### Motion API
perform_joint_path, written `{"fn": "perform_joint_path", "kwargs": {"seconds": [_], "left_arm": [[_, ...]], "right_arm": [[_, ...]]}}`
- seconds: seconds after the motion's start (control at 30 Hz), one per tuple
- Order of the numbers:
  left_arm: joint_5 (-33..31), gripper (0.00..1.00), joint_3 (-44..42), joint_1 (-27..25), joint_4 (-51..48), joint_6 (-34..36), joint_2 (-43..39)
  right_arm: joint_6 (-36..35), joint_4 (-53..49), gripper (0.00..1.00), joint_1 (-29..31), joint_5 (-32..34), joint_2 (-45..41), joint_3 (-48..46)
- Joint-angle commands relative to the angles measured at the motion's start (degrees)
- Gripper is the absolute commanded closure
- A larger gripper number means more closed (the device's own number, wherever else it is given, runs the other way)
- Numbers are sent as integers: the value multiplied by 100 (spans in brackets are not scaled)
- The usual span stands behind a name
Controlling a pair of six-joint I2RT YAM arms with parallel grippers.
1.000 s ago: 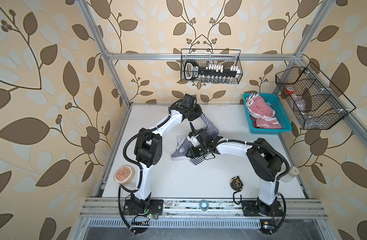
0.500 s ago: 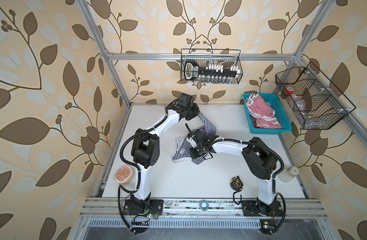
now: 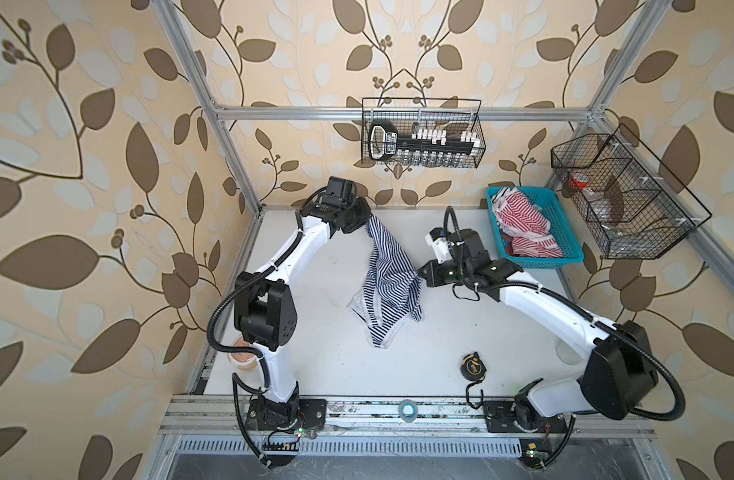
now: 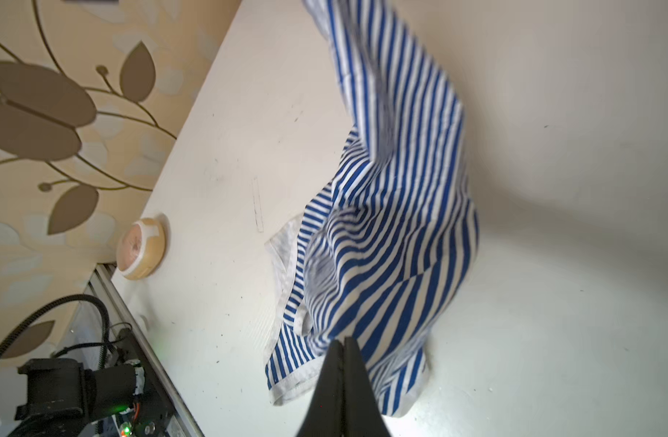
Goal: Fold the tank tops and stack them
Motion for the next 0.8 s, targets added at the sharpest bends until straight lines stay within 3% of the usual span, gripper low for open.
{"fn": "perform_joint_path", "kwargs": {"seconds": [0.0,0.23,0.5,0.53,0.67,0.77], "left_arm": [[-160,100,-250,-43,-411,495,-583],[43,100,-993,-44,-719,651,-1104],[82,100,-1810,-45,-659,696,-1472],[105,100,-1830,-43,-648,688,-1468],[201,100,-1798,-41,-647,705,-1410],[247,100,-1765,-44,-634,713,-1353]], "right_arm": [[12,-389,100,-494,-552,-97,-327],[-51,-398,100,-1625,-1028,340,-435],[-354,-803,100,-1945,-790,2477,831],[-346,-846,96,-1952,-648,2603,1002],[-297,-698,59,-1826,-205,2234,934],[-360,-744,48,-1493,399,1617,615]]}}
